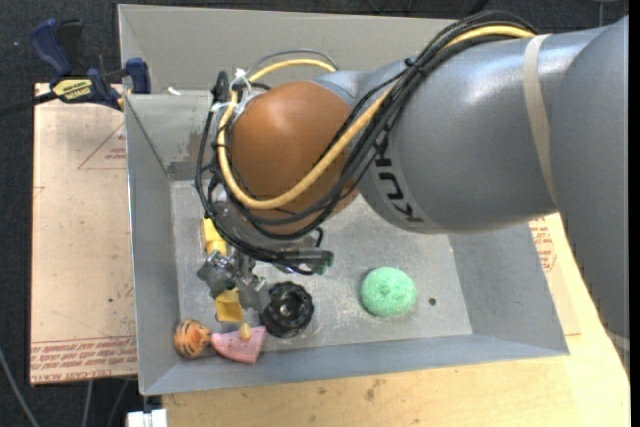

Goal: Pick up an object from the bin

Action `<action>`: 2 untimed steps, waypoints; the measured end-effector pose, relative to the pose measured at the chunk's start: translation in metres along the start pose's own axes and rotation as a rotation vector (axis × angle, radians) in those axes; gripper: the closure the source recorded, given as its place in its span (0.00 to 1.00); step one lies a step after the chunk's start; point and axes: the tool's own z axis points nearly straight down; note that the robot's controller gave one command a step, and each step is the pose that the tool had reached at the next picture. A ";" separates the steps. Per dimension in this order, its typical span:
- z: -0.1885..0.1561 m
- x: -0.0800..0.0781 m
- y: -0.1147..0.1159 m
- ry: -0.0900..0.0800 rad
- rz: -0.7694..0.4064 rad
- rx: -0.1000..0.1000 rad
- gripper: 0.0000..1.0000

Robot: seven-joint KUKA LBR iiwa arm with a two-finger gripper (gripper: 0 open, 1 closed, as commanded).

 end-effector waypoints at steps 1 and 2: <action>0.008 0.016 -0.001 0.026 0.010 -0.014 1.00; -0.044 0.013 0.006 0.014 0.002 -0.007 1.00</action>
Offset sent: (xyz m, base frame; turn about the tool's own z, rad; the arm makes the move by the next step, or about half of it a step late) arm -0.0160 -0.0044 0.0501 -0.0044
